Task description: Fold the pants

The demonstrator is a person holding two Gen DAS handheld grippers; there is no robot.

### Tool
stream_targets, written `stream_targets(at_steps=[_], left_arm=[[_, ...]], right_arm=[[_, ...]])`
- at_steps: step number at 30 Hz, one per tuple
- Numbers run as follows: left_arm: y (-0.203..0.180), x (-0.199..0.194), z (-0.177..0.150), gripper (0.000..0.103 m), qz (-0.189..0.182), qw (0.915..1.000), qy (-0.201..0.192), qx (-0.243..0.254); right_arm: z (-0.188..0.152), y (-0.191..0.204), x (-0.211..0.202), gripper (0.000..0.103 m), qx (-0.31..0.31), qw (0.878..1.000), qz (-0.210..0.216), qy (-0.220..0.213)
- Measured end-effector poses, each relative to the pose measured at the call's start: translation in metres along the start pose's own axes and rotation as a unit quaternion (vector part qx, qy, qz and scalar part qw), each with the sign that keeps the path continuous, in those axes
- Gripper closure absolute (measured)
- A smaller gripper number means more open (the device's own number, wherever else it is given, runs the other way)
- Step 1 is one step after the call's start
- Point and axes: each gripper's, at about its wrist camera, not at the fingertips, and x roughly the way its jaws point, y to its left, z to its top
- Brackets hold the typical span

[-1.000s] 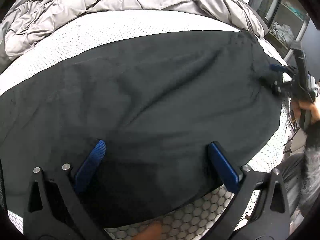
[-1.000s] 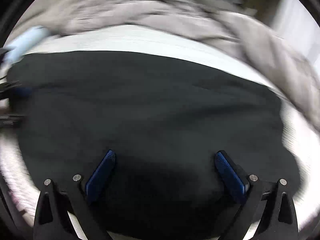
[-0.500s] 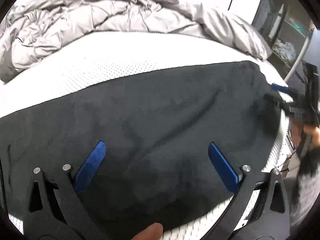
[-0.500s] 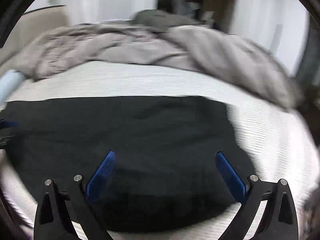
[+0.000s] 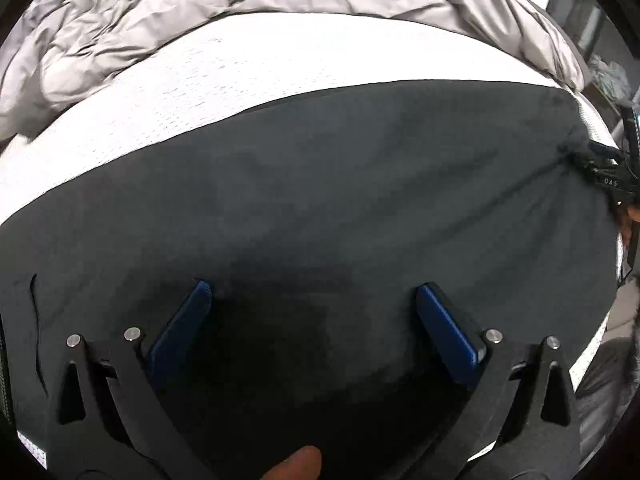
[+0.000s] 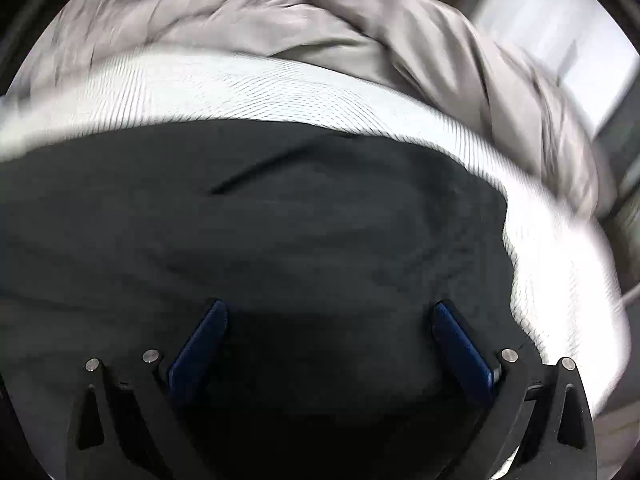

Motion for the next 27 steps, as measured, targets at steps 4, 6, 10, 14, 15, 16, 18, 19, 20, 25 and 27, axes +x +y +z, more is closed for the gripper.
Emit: stream_targets(at_steps=[4, 6, 10, 14, 15, 16, 18, 19, 20, 25, 27], left_arm=[[0.013, -0.01, -0.001, 0.001, -0.002, 0.9998, -0.014, -0.013], [0.008, -0.019, 0.002, 0.001, -0.014, 0.9994, -0.026, -0.016], [-0.015, -0.023, 0.029, 0.001, -0.025, 0.9986, -0.046, 0.003], [-0.029, 0.022, 0.056, 0.001, -0.011, 0.9994, -0.005, 0.034], [-0.027, 0.033, 0.057, 0.001, -0.007, 0.9993, 0.016, 0.033], [-0.026, 0.036, 0.055, 0.001, -0.008, 0.9994, 0.019, 0.028], [-0.015, 0.031, 0.055, 0.001, -0.017, 0.9996, 0.011, 0.018], [-0.01, 0.029, 0.053, 0.001, -0.015, 0.9997, 0.011, 0.016], [-0.003, 0.028, 0.052, 0.001, -0.024, 0.9996, 0.008, 0.013], [0.002, 0.022, 0.039, 0.001, -0.036, 0.9984, -0.007, 0.042], [-0.003, 0.02, 0.034, 0.001, -0.024, 0.9987, -0.009, 0.043]], right_arm=[[-0.003, 0.011, -0.018, 0.001, -0.021, 0.999, -0.044, -0.021], [0.006, 0.023, -0.031, 0.001, -0.015, 0.999, -0.024, -0.034], [0.03, 0.072, -0.034, 0.001, -0.047, 0.994, 0.082, -0.048], [0.041, 0.151, -0.009, 0.001, -0.121, 0.976, 0.181, -0.005], [0.034, 0.165, -0.003, 0.001, -0.135, 0.976, 0.172, 0.001], [0.033, 0.167, 0.0, 0.001, -0.145, 0.975, 0.168, 0.002], [0.037, 0.145, 0.001, 0.001, -0.124, 0.981, 0.146, -0.002], [0.037, 0.137, 0.001, 0.001, -0.115, 0.987, 0.117, -0.005], [0.038, 0.115, 0.008, 0.0, -0.095, 0.993, 0.063, -0.008], [0.028, 0.023, 0.032, 0.001, 0.037, 0.998, -0.04, 0.005], [0.025, 0.023, 0.026, 0.0, 0.027, 0.998, -0.055, -0.002]])
